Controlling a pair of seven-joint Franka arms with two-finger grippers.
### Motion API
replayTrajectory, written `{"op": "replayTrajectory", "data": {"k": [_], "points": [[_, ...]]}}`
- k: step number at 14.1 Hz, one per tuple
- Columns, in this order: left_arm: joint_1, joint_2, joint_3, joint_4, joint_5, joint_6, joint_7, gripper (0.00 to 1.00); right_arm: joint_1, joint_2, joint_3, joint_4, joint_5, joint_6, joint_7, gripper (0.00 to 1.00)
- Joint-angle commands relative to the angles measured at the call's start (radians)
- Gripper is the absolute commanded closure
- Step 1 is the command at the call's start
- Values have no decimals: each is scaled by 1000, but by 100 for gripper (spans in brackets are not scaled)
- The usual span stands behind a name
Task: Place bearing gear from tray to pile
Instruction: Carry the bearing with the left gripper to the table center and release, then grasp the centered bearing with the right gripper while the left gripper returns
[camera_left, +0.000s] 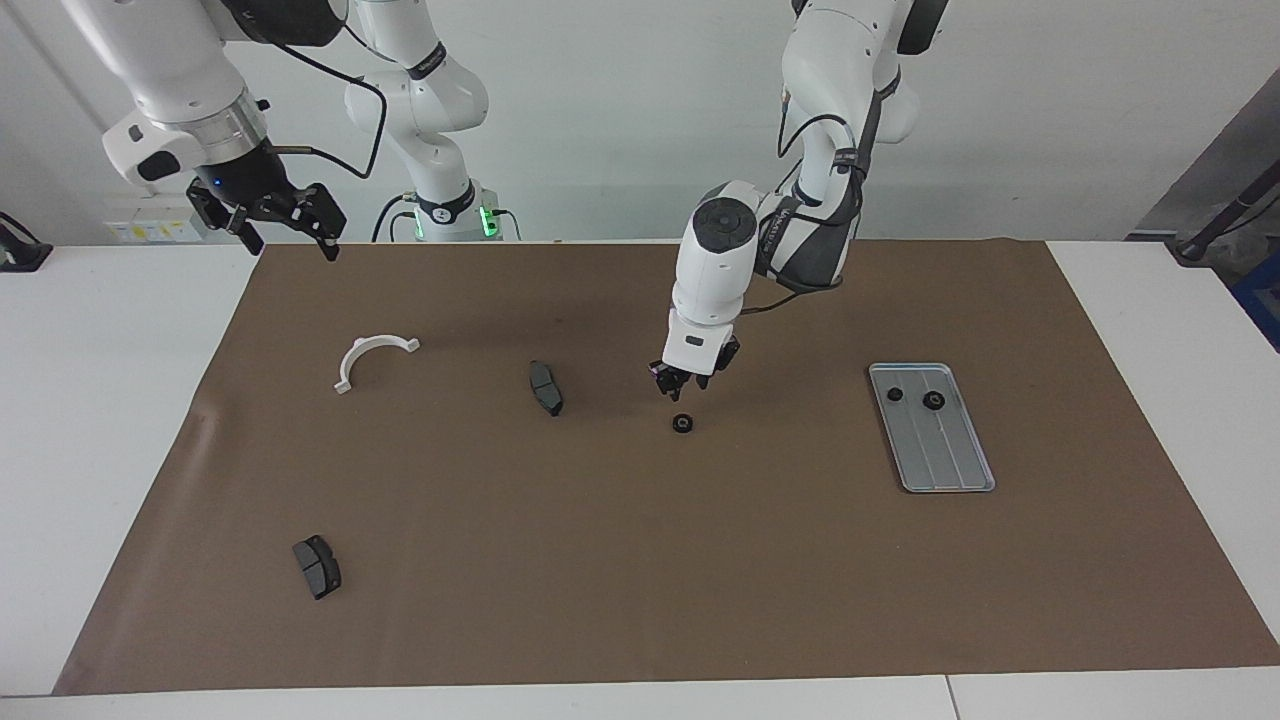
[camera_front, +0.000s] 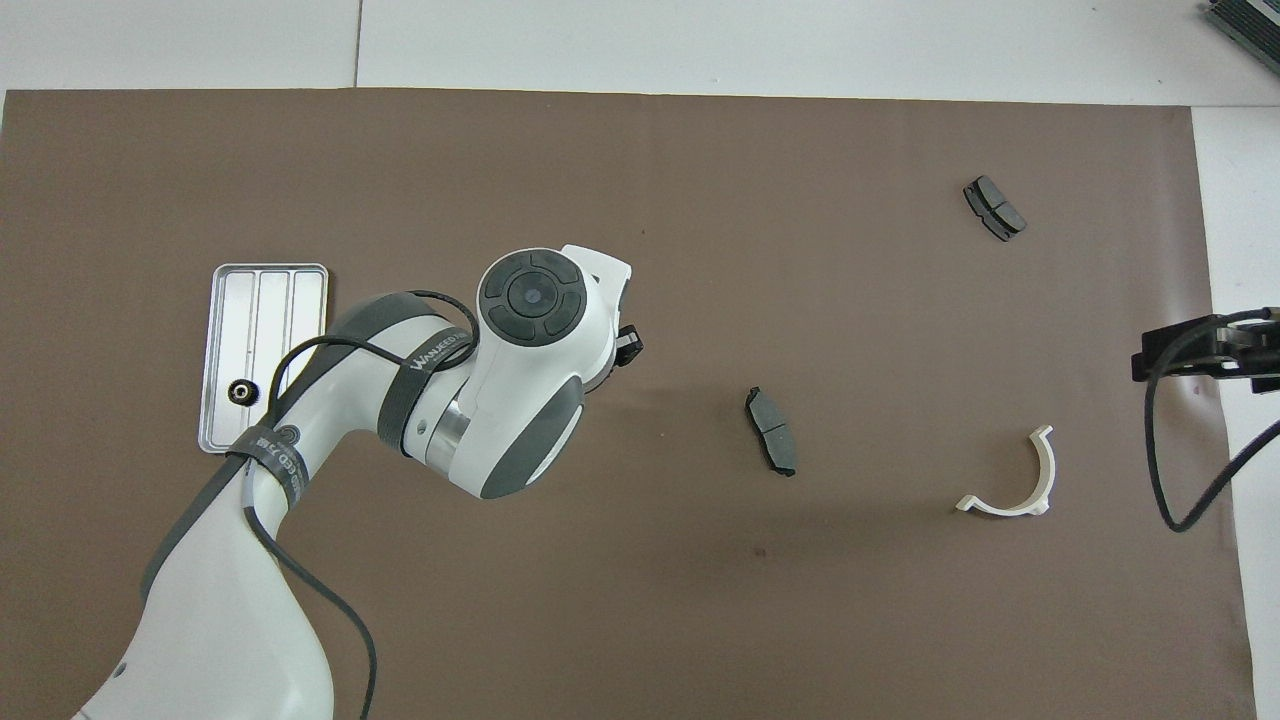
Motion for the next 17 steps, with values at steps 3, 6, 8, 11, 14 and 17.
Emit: {"op": "replayTrajectory", "data": {"k": [3,6,8,11,14,17], "points": [[272,-51,-5,15,4,-116,421,49,18,-3,9,4,3,22,-25,0],[431,-54,-5,1,2,-108,710,49,105,5,14,-50,4,125,-3,0],[502,-67,-3,-29,2,-108,831,49,157,11,14,-76,9,183,35,0],[565,-109,-2,-132,2,-76,942,48,263,107,15,-76,44,295,165,0],[588,-167,0,-281,2,2,941,47,379,241,15,-43,40,432,305,0],[609,-187,3,-338,2,22,932,45,473,381,15,28,30,532,435,0]]}}
